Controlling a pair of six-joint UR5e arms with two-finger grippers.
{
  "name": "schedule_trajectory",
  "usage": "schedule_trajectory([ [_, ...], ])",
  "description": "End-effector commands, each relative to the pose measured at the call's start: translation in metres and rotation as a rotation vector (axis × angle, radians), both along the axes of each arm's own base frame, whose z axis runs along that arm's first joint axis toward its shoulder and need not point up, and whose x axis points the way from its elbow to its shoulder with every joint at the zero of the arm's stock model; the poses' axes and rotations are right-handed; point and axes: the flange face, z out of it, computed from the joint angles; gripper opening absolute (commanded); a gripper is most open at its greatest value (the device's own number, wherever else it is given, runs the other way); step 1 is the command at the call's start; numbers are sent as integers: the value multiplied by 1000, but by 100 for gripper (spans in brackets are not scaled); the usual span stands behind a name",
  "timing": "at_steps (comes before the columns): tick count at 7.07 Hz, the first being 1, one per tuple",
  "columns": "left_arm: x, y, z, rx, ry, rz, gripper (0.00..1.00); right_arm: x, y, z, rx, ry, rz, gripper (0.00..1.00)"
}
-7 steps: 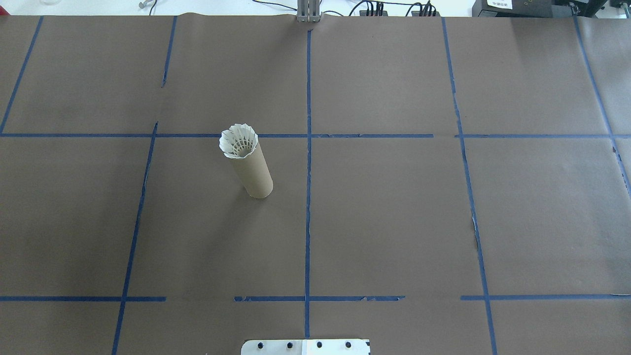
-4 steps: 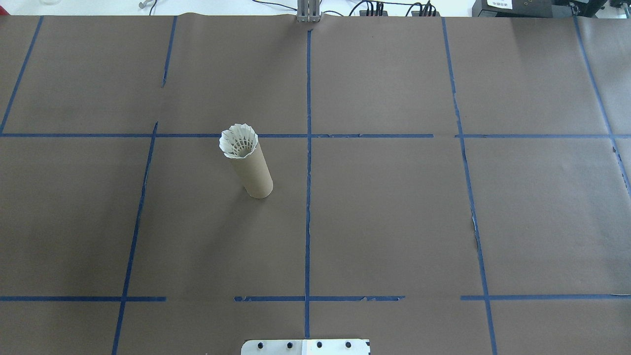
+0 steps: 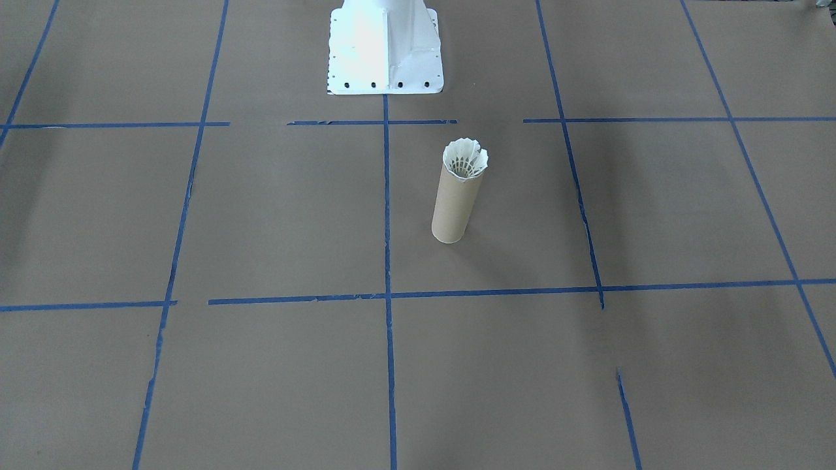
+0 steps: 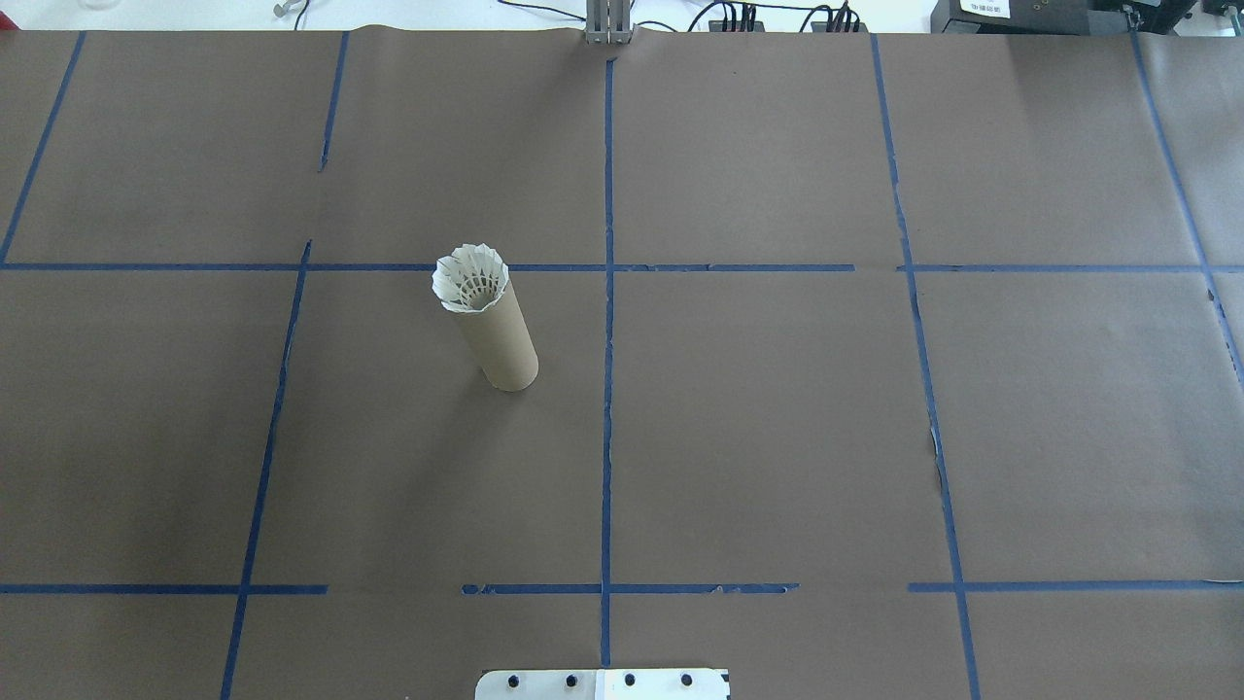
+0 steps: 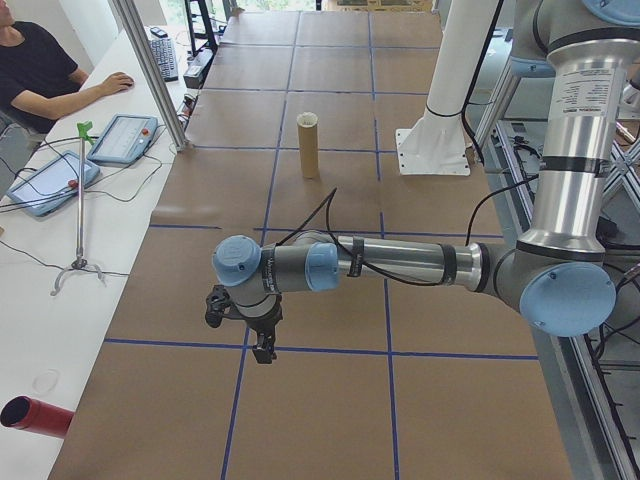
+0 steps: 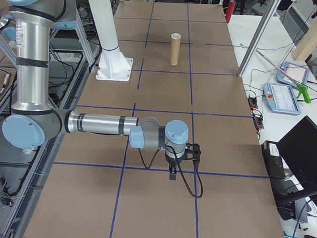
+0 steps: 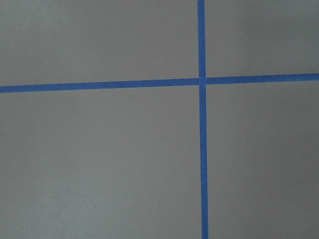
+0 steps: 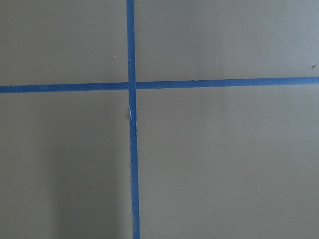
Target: Collect badminton balls into bucket
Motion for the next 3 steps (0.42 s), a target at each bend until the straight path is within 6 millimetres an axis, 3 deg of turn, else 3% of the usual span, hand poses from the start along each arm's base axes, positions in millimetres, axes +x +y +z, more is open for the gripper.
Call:
schedule_trajectory([
  [1, 0, -1, -2, 4, 0, 1, 100, 0, 0, 0, 0, 0, 0, 100],
  [3, 0, -3, -4, 9, 0, 1, 100, 0, 0, 0, 0, 0, 0, 100],
])
